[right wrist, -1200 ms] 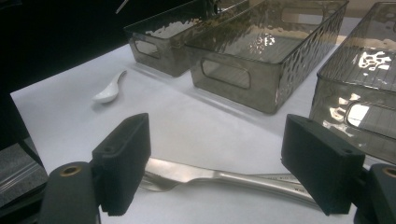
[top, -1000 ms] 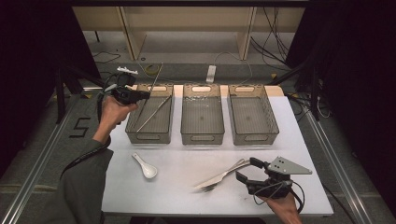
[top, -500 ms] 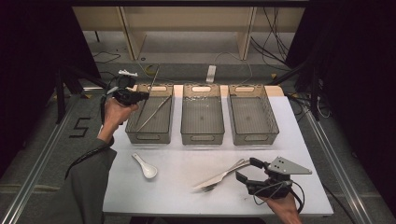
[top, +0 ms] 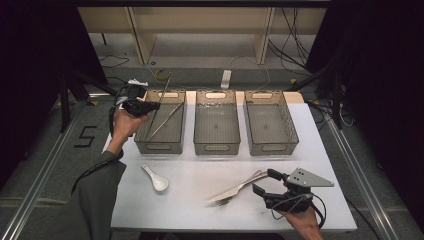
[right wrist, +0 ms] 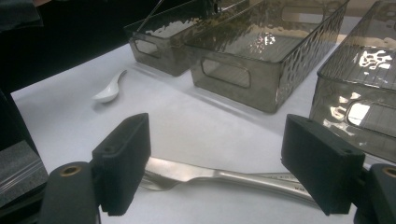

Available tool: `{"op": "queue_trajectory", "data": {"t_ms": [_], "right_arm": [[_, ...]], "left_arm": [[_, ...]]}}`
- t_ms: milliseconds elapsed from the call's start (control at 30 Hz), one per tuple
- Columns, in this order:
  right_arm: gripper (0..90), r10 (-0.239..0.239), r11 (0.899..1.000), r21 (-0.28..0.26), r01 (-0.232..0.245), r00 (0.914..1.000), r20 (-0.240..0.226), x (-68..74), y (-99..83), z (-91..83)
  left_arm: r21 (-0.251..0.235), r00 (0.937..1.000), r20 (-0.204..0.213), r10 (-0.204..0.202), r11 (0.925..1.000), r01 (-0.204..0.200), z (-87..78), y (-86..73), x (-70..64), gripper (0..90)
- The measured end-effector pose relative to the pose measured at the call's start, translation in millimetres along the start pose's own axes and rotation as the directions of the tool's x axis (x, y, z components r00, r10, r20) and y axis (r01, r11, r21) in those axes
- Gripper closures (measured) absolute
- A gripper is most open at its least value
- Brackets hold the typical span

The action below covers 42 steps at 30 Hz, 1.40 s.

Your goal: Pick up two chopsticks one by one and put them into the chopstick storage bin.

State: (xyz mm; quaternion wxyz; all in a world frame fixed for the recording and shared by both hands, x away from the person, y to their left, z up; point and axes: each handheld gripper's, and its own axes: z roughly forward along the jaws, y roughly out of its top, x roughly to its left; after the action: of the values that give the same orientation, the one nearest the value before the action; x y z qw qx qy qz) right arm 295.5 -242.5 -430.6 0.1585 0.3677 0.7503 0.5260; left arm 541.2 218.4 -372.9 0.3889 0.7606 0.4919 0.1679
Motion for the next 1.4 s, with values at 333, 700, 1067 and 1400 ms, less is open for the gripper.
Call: {"op": "queue_trajectory", "data": {"t_ms": [333,700,1067,1400], "right_arm": [[24.9,0.001,1.000,0.003,-0.001,1.0000,0.000,-0.1,-0.1,0.1],[25.0,0.000,1.000,0.003,0.000,1.0000,0.000,0.0,-0.2,-0.2],[25.0,-0.001,1.000,0.005,0.001,1.0000,0.000,0.1,-0.2,-0.1],[24.9,0.000,1.000,0.005,0.000,1.0000,0.000,0.0,-0.3,-0.2]], "left_arm": [[0.014,1.0000,0.002,-0.006,0.9999,0.006,6.7,-10.0,3.1,85.2],[0.048,1.0000,-0.002,-0.005,0.9988,0.006,15.0,-20.8,5.9,85.1],[0.086,0.9996,-0.016,-0.024,0.9960,0.025,23.3,-30.1,9.2,84.6],[0.079,0.9981,-0.005,-0.062,0.9949,0.062,17.4,-26.6,7.3,64.4]]}}
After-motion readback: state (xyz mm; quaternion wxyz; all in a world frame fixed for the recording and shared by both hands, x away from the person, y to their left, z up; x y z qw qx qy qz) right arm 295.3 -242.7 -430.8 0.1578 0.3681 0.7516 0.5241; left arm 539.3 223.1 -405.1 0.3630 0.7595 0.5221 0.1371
